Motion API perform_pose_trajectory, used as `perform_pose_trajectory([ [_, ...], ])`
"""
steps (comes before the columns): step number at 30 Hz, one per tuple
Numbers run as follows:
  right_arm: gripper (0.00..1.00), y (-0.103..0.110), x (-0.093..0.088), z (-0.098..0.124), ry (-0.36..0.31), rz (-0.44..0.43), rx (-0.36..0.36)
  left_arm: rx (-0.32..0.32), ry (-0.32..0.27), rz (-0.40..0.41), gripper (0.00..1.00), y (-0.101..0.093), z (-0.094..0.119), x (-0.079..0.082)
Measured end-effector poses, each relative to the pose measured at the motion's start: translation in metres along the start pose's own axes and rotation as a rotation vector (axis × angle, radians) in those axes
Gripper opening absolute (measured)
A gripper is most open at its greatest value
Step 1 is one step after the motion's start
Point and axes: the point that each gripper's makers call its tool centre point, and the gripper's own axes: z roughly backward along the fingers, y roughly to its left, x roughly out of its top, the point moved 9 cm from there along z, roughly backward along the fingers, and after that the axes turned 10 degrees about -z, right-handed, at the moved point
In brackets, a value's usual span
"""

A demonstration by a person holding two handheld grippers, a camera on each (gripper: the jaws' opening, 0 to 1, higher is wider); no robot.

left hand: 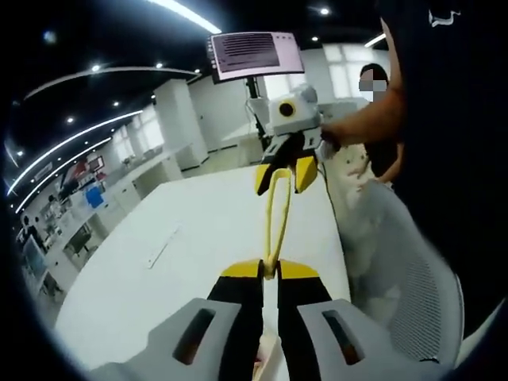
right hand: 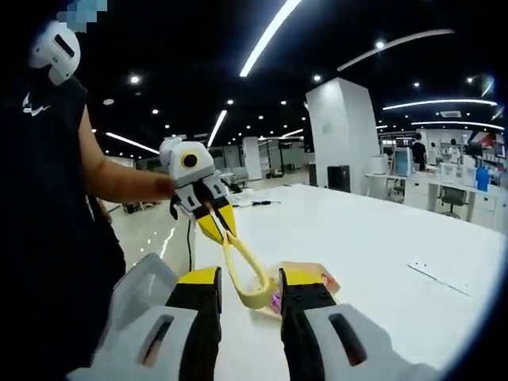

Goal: Place the target food into the container with the food tongs after gripping and lifting it, then release it inside without dropping or visibly crushing the food.

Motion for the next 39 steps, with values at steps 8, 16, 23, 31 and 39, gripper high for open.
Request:
perform_pose_trajectory([
  [8,0.19,0.0,-0.011,-0.002,0.019,0.04,-0.001,-0.001,0.022,-0.014,0.0,-0.004,-0.006,-0.007],
  [16,0.19,-0.009,-0.044,-0.005,0.107,0.006,-0.031,-0.012,0.096,-0.074,0.0,-0.018,-0.025,-0.023],
  [23,0.19,-0.013,-0.077,-0.012,0.188,0.006,-0.075,-0.02,0.15,-0.057,0.0,-0.032,-0.043,-0.049],
  [31,0.19,-0.024,-0.106,-0.019,0.23,-0.019,-0.082,-0.039,0.185,-0.036,0.0,-0.041,-0.056,-0.072],
  [39,0.17,-0.036,-0.141,-0.029,0.316,0.067,-0.061,-0.064,0.256,0.014,0.0,-0.054,-0.077,-0.105],
])
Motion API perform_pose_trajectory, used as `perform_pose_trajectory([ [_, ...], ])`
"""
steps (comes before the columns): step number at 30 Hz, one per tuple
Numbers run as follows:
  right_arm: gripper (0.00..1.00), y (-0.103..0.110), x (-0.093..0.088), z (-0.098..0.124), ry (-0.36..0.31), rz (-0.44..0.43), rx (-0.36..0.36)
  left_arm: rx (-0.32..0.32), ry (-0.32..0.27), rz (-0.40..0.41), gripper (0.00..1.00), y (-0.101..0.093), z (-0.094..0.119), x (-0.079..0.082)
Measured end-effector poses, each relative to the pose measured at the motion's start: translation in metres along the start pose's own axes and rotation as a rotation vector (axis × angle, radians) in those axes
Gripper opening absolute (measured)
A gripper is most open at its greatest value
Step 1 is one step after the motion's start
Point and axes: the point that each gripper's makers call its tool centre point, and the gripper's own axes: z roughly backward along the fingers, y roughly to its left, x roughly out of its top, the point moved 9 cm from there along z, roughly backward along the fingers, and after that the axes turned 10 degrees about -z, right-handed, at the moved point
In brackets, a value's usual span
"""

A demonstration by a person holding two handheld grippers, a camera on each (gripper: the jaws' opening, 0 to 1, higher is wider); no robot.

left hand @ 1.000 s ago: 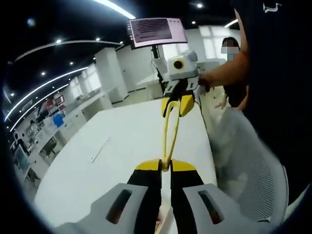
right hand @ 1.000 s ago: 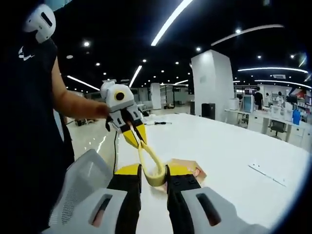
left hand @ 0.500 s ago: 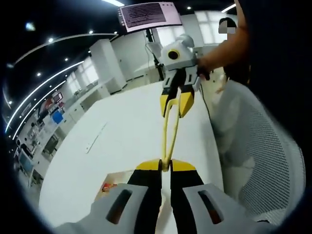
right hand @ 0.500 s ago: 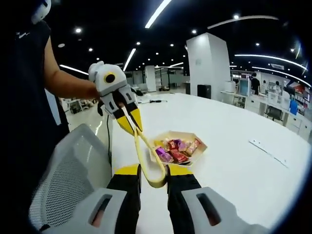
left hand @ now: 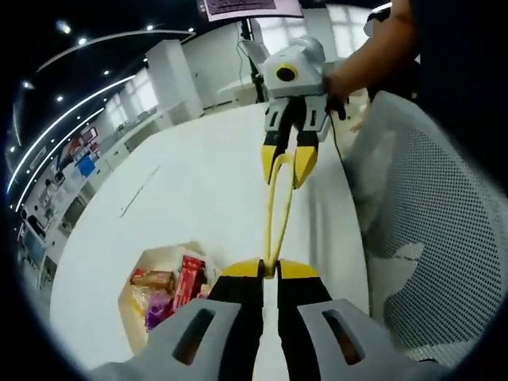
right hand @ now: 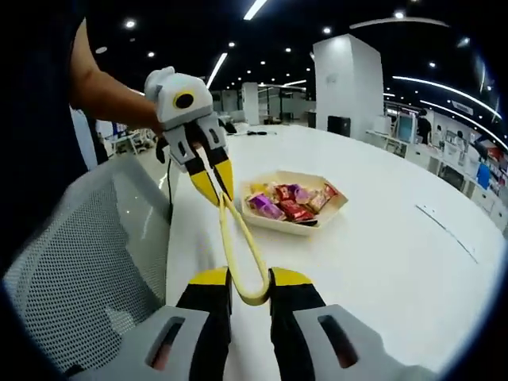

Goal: Place the target food into the container with the food tongs after gripping and lifting it, then release it inside without dropping or visibly crushing the food.

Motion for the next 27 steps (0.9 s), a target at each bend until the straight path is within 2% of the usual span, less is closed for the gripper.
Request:
perform_pose_trajectory([
  [3,0.16,-0.002,-0.009,-0.006,0.048,0.014,0.001,-0.016,0.02,0.0,0.0,-0.001,-0.01,-0.006],
  [9,0.16,-0.004,-0.022,-0.017,0.099,0.006,-0.009,-0.045,0.073,0.016,0.0,-0.008,-0.028,-0.021],
  [19,0.17,-0.003,-0.036,-0.031,0.143,0.004,-0.027,-0.078,0.14,0.045,0.0,-0.013,-0.042,-0.037],
  [20,0.16,-0.003,-0.039,-0.031,0.192,0.039,-0.041,-0.076,0.149,0.045,0.0,-0.015,-0.042,-0.037],
  [22,0.16,-0.002,-0.037,-0.032,0.158,0.028,-0.031,-0.075,0.145,0.046,0.0,-0.012,-0.041,-0.036],
  [25,0.17,-0.002,-0.037,-0.031,0.161,0.017,-0.026,-0.082,0.157,0.044,0.02,-0.013,-0.041,-0.034],
  [26,0.17,-0.002,-0.037,-0.031,0.163,0.017,-0.026,-0.083,0.161,0.05,0.04,-0.013,-0.042,-0.034],
  [27,0.17,-0.003,-0.037,-0.031,0.168,0.02,-0.032,-0.063,0.162,0.034,0.1,-0.011,-0.042,-0.034],
])
